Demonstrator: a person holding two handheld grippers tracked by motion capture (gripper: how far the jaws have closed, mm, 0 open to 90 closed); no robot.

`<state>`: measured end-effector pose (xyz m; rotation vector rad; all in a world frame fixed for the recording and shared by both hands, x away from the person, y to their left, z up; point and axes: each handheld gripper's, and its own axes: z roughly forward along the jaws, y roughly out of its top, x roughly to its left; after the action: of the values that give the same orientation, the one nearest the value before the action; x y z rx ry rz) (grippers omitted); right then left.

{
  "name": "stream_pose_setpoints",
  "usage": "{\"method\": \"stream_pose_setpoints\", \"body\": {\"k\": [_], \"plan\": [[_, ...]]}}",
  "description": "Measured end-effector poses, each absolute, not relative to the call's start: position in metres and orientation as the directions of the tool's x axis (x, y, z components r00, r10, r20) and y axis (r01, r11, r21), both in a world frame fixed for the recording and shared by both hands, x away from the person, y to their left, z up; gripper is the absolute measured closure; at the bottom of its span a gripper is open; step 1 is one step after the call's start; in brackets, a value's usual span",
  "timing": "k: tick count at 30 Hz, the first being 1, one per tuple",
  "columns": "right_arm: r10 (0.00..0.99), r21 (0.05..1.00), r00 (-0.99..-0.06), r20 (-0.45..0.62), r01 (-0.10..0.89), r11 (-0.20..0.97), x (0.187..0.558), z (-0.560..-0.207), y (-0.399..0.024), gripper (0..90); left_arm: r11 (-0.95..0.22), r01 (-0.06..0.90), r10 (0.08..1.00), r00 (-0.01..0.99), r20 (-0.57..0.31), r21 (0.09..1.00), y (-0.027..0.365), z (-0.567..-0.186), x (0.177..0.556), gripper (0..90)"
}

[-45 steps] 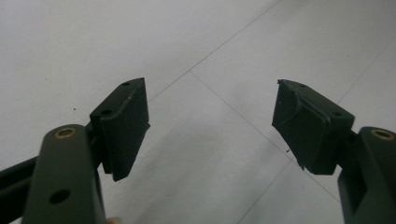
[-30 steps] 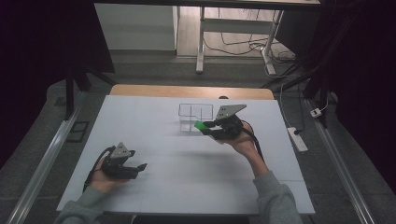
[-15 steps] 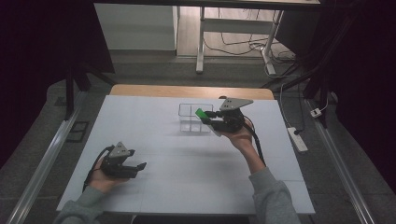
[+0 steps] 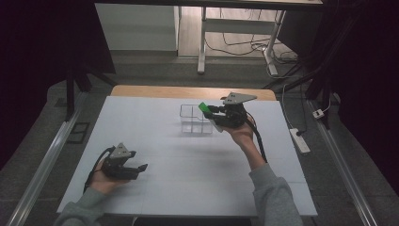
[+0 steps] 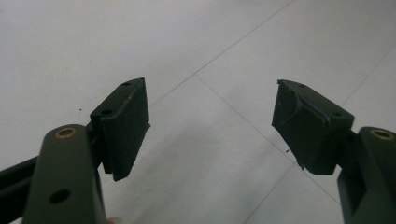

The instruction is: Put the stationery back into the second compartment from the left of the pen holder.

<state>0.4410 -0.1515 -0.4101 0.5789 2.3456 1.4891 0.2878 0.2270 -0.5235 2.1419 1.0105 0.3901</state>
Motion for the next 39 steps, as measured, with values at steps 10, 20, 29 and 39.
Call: {"method": "stream_pose_setpoints", "body": {"k": [10, 20, 29, 39], "plan": [[0.496, 0.912, -0.868, -0.028, 0.181, 0.368, 0.454, -0.409, -0.144, 66.4, -0.424, 0.545, 0.764, 0.644, -0.038, 0.723, 0.228, -0.524, 0.289, 27.1], [0.516, 0.916, -0.857, -0.006, 0.201, 0.346, 0.466, -0.414, -0.136, 66.4, -0.425, 0.544, 0.763, 0.646, -0.038, 0.723, 0.229, -0.524, 0.289, 27.1], [0.527, 0.934, -0.850, -0.003, 0.186, 0.304, 0.477, -0.413, -0.127, 66.3, -0.426, 0.545, 0.762, 0.647, -0.039, 0.722, 0.229, -0.524, 0.289, 27.1], [0.545, 0.942, -0.839, 0.000, 0.183, 0.282, 0.486, -0.417, -0.119, 66.3, -0.423, 0.547, 0.763, 0.645, -0.041, 0.723, 0.230, -0.525, 0.290, 27.5]]}}
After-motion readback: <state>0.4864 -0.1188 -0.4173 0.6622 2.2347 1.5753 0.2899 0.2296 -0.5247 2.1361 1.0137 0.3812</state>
